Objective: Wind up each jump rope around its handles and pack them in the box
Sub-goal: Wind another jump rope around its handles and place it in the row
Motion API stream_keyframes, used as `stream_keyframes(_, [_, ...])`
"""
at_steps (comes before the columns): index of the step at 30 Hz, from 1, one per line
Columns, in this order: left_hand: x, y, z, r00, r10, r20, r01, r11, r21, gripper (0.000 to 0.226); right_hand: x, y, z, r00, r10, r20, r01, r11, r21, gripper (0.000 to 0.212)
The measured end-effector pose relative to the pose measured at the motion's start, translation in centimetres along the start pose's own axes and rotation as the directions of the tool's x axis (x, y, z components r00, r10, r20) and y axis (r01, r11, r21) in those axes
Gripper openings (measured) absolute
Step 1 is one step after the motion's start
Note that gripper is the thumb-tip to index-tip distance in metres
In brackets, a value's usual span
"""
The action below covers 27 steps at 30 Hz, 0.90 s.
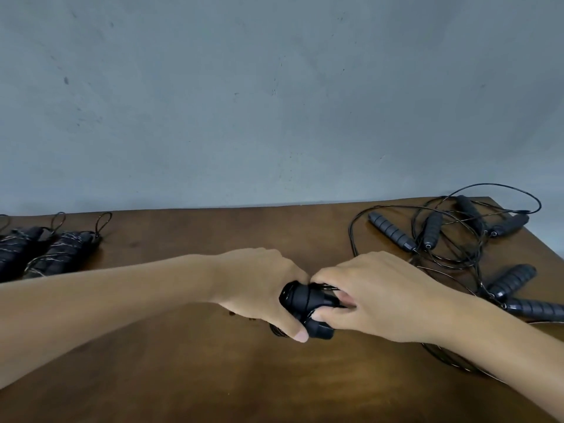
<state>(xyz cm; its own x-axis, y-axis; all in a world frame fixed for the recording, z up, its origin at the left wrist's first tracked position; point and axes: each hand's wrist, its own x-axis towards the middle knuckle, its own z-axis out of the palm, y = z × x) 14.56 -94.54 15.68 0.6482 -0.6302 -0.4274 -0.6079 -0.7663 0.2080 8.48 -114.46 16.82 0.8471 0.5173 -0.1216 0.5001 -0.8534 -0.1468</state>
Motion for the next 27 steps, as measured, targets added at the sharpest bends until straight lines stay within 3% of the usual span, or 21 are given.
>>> stream_keyframes(3, [0.5,0.0,1.4,1.0,-0.012,-0.02,0.01,0.996,-0.085,0.035,0.6,-0.6,0.3,1.0,0.013,0.012,-0.012,0.998,-0.067,0.024])
stream_keyframes(7, [1.4,-0.1,2.7,0.989,-0.142,-0.044,0.126,0.958,-0.256,0.03,2.0,-1.8,0.8,0.996,0.059,-0.071,-0.07,0.984,-0.163,0.02])
stream_keyframes(10, [1.8,0.0,3.0,0.977,-0.207,-0.059,0.17,0.912,-0.374,0.029,2.6,-3.5,1.5,0.986,0.09,-0.14,-0.11,0.984,-0.142,0.02])
stream_keyframes(13, [1.4,-0.3,3.0,0.958,-0.263,-0.116,0.173,0.85,-0.498,0.023,2.8,-4.4,2.1,0.975,0.121,-0.186,-0.133,0.99,-0.051,0.005])
stream_keyframes(14, [1.2,-0.5,3.0,0.952,-0.27,-0.145,0.151,0.824,-0.547,0.017,2.9,-4.4,2.3,0.969,0.153,-0.196,-0.153,0.988,0.012,0.016])
stream_keyframes(17, [0.6,-1.5,3.9,0.93,-0.288,-0.227,0.04,0.695,-0.718,0.01,3.2,-4.5,2.8,0.963,0.191,-0.189,-0.155,0.97,0.188,0.029])
stream_keyframes(21, [-0.2,-2.9,5.0,0.897,-0.345,-0.276,-0.116,0.417,-0.901,0.014,3.8,-3.9,3.9,0.938,0.253,-0.235,-0.119,0.876,0.468,0.005])
stream_keyframes(24, [-1.6,-3.6,5.3,0.903,-0.339,-0.264,-0.207,0.194,-0.959,0.025,4.0,-3.9,3.9,0.926,0.258,-0.275,-0.074,0.839,0.539,0.008])
stream_keyframes(27, [-3.2,-4.5,5.8,0.913,-0.297,-0.279,-0.261,0.101,-0.96,0.03,4.3,-4.4,3.9,0.938,0.223,-0.265,-0.034,0.821,0.57,0.008])
